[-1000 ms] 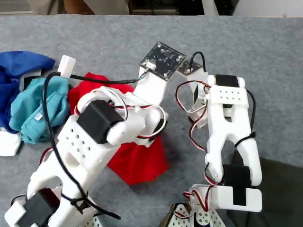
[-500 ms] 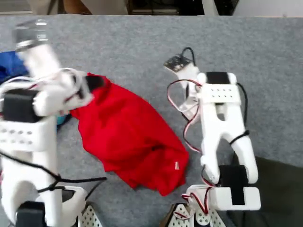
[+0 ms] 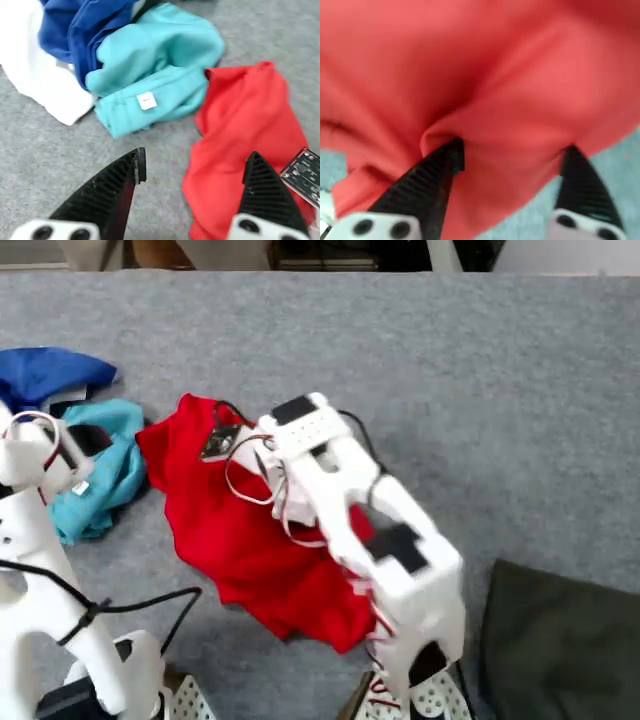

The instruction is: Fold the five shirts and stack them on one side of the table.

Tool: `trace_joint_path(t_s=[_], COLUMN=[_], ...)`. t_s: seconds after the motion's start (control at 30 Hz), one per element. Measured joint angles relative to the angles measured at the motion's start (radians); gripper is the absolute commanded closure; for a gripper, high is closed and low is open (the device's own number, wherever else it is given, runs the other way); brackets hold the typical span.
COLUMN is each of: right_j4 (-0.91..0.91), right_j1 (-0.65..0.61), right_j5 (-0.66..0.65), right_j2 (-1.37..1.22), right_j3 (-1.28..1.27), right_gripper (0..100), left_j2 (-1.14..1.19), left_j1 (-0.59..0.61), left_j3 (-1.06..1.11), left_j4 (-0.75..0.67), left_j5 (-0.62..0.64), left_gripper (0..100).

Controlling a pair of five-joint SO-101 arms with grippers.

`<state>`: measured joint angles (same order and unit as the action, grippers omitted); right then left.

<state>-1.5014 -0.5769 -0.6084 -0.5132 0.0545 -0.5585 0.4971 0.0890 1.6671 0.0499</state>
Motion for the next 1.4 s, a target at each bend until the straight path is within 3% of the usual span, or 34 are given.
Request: trace_joint_path(t_s=[0.07,0.33,0.47,0.67,0.8,0.97,1.17,1.4], right_j4=[-0.023,-0.080,-0.021,0.239,0.278,0.315,0.318,0.318], right_j1=[0.005,0.110,0.178,0.284,0.390,0.511,0.555,0.555], right_j5=[0.003,0.118,0.157,0.328,0.431,0.525,0.582,0.586], right_j2=[-0.098,-0.302,-0.318,-0.379,-0.379,-0.390,-0.390,-0.390], right_j3=[0.107,0.451,0.586,0.623,0.687,0.713,0.723,0.723], right_gripper=[98.9,97.7,97.7,97.5,97.5,97.4,97.4,97.4], left_j2=[0.000,0.000,0.000,0.002,0.002,0.002,0.031,0.267], left_j1=[0.035,0.091,0.087,0.008,-0.068,-0.144,-0.157,-0.155], left_j3=[0.046,0.256,0.353,0.367,0.408,0.552,0.732,0.698], left_j4=[-0.040,-0.284,-0.373,-0.390,-0.407,-0.578,-0.864,-0.957], left_j5=[0.002,0.000,0.000,0.002,0.000,0.000,0.000,0.000], left_gripper=[69,69,69,69,69,77,78,82])
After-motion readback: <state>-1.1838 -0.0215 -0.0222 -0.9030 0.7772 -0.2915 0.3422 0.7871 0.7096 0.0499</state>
